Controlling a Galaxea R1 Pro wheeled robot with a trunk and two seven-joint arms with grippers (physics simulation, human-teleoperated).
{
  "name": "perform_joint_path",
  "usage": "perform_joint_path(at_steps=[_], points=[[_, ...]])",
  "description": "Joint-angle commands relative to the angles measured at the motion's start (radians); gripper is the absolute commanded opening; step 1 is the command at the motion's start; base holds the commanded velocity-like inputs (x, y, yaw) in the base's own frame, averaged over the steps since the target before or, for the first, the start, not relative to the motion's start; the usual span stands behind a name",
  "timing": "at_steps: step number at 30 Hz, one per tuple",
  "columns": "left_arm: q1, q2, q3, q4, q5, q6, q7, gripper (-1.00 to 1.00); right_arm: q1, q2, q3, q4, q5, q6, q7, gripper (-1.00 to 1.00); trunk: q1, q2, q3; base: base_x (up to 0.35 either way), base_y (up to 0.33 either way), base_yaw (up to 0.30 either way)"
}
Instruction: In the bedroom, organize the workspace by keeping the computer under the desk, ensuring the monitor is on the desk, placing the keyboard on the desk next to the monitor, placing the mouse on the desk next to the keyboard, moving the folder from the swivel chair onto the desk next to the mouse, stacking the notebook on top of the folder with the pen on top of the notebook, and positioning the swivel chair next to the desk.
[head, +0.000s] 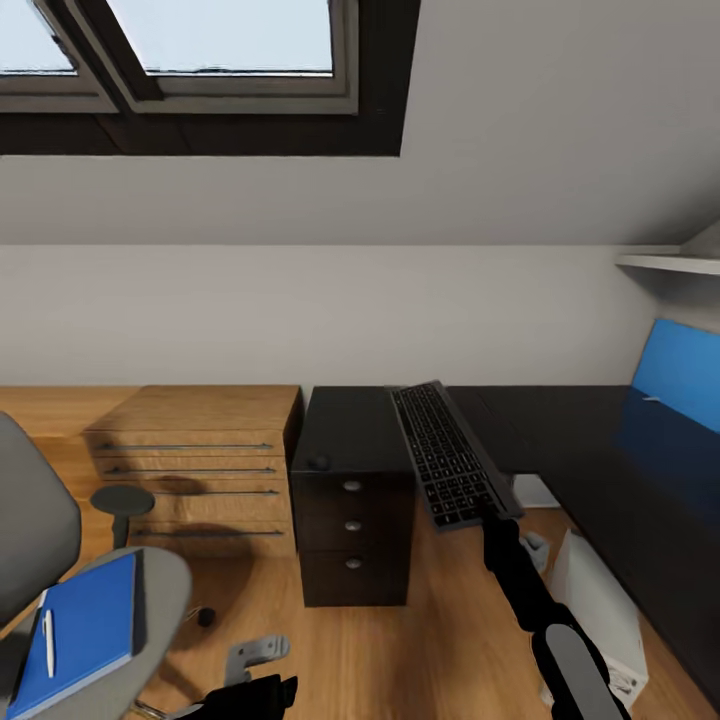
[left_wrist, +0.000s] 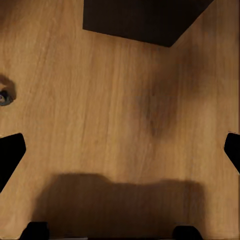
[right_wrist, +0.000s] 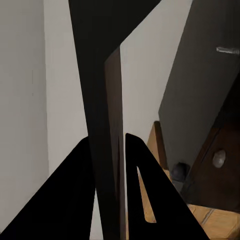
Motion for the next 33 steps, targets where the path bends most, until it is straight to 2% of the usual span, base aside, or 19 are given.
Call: perform_joint_path(at_steps=[1, 3, 7, 9, 17, 22, 33], points=[[0.0, 0.0, -0.002, -0.001, 0.011, 0.002, 0.01, 1.0, -0.001, 0.001, -0.004, 0.0, -0.014, 0.008, 0.002, -1.0, -0.004, 0.007, 0.002, -0.279, -0.241, 0.0], [0.0, 0.0, -0.005, -0.001, 0.011, 0.002, 0.011, 1.0, -0.001, 0.001, -0.005, 0.001, -0.014, 0.007, 0.0, -1.0, -0.012, 0.021, 0.009, -0.262, -0.256, 0.0], [0.0, 0.001, -0.01, -0.001, 0.011, 0.001, 0.012, 1.0, 0.0, -0.003, -0.042, 0.032, -0.066, 0.011, -0.004, -1.0, -0.027, 0.049, 0.021, -0.23, -0.284, 0.0], [0.0, 0.001, -0.009, -0.001, 0.011, 0.001, 0.012, 1.0, 0.0, -0.003, -0.044, 0.034, -0.072, 0.011, -0.005, -1.0, -0.035, 0.063, 0.027, -0.244, -0.273, 0.0], [0.0, 0.004, 0.001, -0.003, 0.013, -0.001, 0.008, 1.0, 0.0, -0.003, -0.047, 0.034, -0.074, 0.01, -0.006, -1.0, -0.066, 0.119, 0.053, -0.291, -0.176, 0.0], [0.0, 0.005, 0.025, -0.003, 0.015, -0.002, 0.004, 1.0, 0.0, -0.004, -0.055, 0.051, -0.074, 0.011, -0.009, -1.0, -0.085, 0.154, 0.068, -0.337, -0.025, 0.0], [0.0, 0.005, 0.033, -0.003, 0.016, -0.002, 0.001, 1.0, 0.0, -0.006, -0.059, 0.06, -0.077, 0.01, -0.035, -1.0, -0.127, 0.231, 0.103, -0.343, -0.002, 0.0]])
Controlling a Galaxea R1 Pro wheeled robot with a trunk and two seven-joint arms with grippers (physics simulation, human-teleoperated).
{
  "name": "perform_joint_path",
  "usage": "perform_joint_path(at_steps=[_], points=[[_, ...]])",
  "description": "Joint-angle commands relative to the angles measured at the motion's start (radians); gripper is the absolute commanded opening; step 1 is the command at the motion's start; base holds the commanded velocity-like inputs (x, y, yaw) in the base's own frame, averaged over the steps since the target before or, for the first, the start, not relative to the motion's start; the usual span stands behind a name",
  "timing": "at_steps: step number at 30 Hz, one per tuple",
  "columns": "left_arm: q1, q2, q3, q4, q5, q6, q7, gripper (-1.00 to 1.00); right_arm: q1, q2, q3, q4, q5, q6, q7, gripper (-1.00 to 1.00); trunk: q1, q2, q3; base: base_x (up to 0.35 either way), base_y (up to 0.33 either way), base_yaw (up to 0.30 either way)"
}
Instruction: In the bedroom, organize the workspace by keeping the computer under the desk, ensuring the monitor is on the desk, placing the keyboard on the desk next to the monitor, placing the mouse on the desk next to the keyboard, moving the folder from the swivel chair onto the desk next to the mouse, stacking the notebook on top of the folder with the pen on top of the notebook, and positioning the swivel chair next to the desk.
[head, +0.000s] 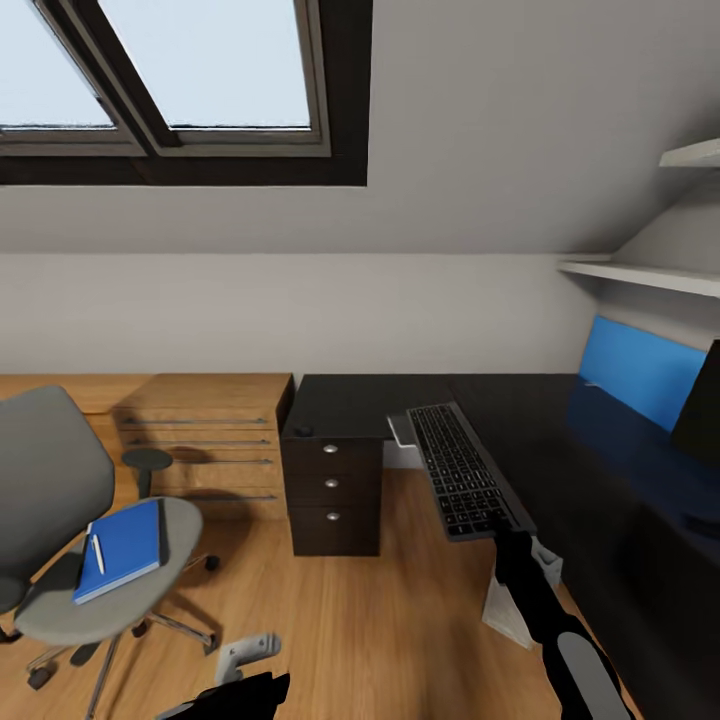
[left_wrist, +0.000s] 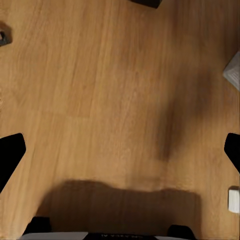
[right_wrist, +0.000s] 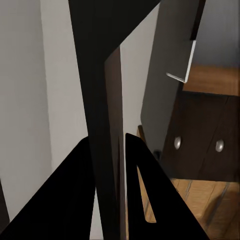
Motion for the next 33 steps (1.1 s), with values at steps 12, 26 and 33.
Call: perform_joint_path(at_steps=[12, 26, 33], points=[[0.0, -0.001, -0.002, -0.001, 0.009, 0.002, 0.013, 1.0, -0.001, 0.001, -0.041, 0.003, -0.012, 0.008, 0.003, -1.0, -0.047, 0.084, 0.037, -0.343, -0.067, 0.0], [0.0, -0.002, -0.004, -0.001, 0.008, 0.004, 0.013, 1.0, -0.002, 0.001, -0.075, 0.044, -0.012, 0.008, -0.018, -1.0, -0.1, 0.182, 0.081, -0.337, -0.158, 0.0], [0.0, -0.002, -0.009, -0.001, 0.006, 0.004, 0.016, 1.0, -0.002, -0.01, -0.084, 0.053, -0.012, 0.008, -0.019, -1.0, -0.127, 0.231, 0.102, -0.291, -0.231, 0.0]])
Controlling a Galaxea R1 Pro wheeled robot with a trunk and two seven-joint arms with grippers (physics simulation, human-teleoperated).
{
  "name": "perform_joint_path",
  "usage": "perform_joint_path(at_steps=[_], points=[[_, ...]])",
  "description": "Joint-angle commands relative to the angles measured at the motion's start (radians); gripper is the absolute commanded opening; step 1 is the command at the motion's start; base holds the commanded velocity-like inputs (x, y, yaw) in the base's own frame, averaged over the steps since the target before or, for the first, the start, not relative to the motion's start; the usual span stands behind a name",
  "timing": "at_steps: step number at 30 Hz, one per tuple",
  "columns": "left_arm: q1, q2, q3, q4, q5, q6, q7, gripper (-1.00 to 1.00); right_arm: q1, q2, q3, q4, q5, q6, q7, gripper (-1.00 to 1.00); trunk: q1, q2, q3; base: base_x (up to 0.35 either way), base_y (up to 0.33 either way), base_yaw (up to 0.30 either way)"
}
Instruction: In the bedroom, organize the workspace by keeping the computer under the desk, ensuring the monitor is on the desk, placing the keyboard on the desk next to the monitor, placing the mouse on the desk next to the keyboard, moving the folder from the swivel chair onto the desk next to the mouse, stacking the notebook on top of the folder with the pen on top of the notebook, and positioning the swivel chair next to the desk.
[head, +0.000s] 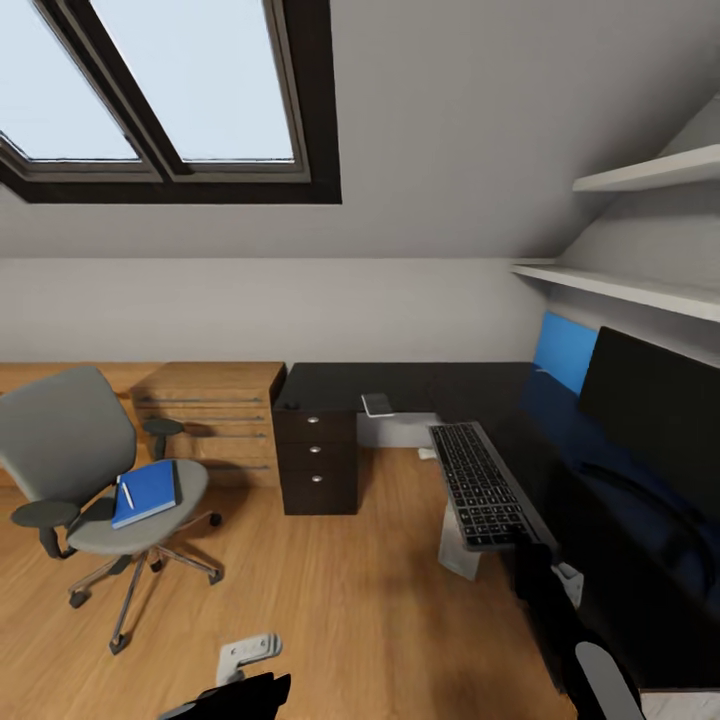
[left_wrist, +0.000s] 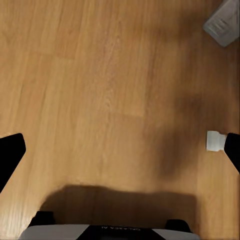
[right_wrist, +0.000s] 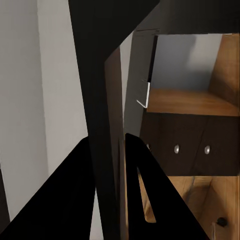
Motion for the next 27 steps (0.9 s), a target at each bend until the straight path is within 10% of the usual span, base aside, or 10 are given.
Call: perform_joint_path(at_steps=[1, 9, 27], points=[[0.0, 0.0, -0.001, -0.002, 0.01, 0.003, 0.009, 1.0, -0.001, -0.001, -0.003, 0.0, -0.012, 0.008, 0.006, -1.0, -0.004, 0.006, 0.002, -0.262, -0.267, 0.0], [0.0, 0.0, -0.001, -0.002, 0.009, 0.003, 0.01, 1.0, -0.001, -0.064, 0.002, 0.0, -0.065, 0.013, 0.012, -1.0, -0.035, 0.062, 0.027, -0.251, -0.277, 0.0], [0.0, 0.001, 0.01, -0.002, 0.013, 0.003, 0.007, 1.0, -0.001, -0.06, 0.003, 0.001, -0.068, 0.018, 0.015, -1.0, -0.081, 0.146, 0.065, -0.227, -0.256, 0.0]])
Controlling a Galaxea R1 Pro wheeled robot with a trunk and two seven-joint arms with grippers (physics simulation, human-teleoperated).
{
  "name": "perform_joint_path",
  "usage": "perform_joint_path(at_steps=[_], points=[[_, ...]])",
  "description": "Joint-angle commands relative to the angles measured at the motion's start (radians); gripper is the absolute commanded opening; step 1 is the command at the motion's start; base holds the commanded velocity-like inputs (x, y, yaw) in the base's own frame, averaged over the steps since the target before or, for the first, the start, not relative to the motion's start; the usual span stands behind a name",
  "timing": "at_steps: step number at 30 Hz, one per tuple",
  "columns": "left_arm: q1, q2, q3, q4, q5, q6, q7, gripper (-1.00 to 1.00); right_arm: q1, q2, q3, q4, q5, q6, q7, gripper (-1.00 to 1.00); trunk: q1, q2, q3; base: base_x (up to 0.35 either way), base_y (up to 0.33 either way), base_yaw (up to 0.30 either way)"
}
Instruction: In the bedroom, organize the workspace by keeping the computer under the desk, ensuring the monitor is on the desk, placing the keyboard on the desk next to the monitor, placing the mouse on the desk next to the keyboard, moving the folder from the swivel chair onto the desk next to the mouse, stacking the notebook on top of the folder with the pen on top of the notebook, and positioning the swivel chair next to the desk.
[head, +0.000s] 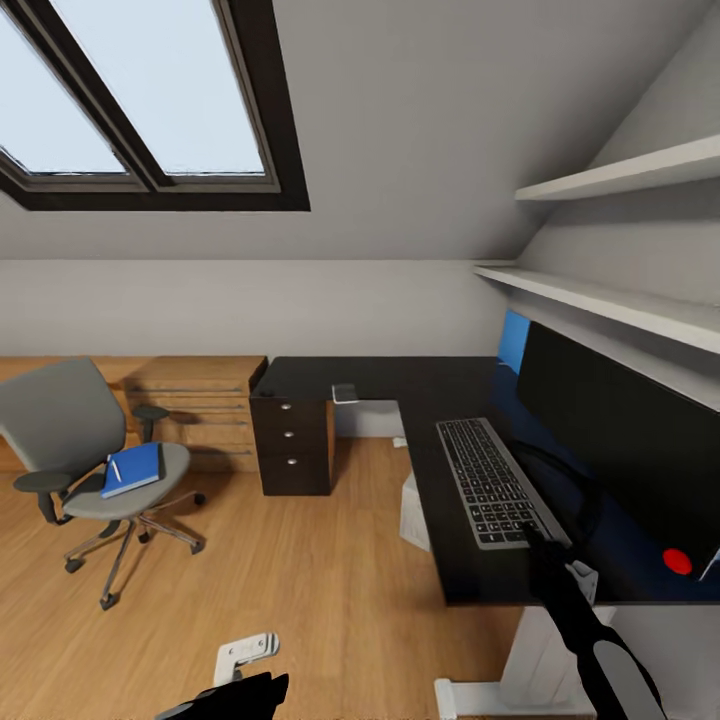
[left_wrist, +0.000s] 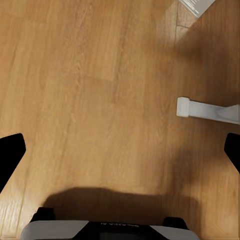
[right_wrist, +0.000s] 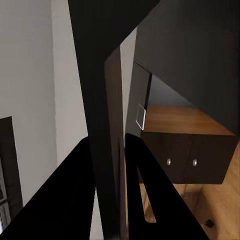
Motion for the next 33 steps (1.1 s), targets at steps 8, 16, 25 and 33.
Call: perform_joint_path(at_steps=[8, 16, 25, 33], points=[[0.0, 0.001, 0.001, -0.001, 0.011, 0.001, 0.006, 1.0, -0.003, -0.001, -0.001, 0.059, -0.011, 0.005, 0.006, -1.0, 0.0, -0.001, -0.001, -0.002, -0.031, 0.0], [0.0, 0.001, -0.001, -0.001, 0.01, 0.001, 0.006, 1.0, -0.027, -0.006, -0.003, 0.18, -0.002, 0.005, 0.012, -1.0, 0.0, -0.001, -0.001, 0.22, -0.033, 0.0], [0.0, 0.001, 0.0, -0.001, 0.011, 0.001, 0.006, 1.0, -0.033, -0.008, -0.008, 0.196, -0.002, 0.002, 0.012, -1.0, 0.0, -0.001, -0.001, 0.313, -0.127, 0.0], [0.0, 0.001, 0.0, -0.001, 0.011, 0.001, 0.004, 1.0, -0.033, -0.006, -0.009, 0.196, -0.004, 0.002, 0.012, -1.0, 0.0, -0.001, -0.001, 0.283, -0.131, 0.0]])
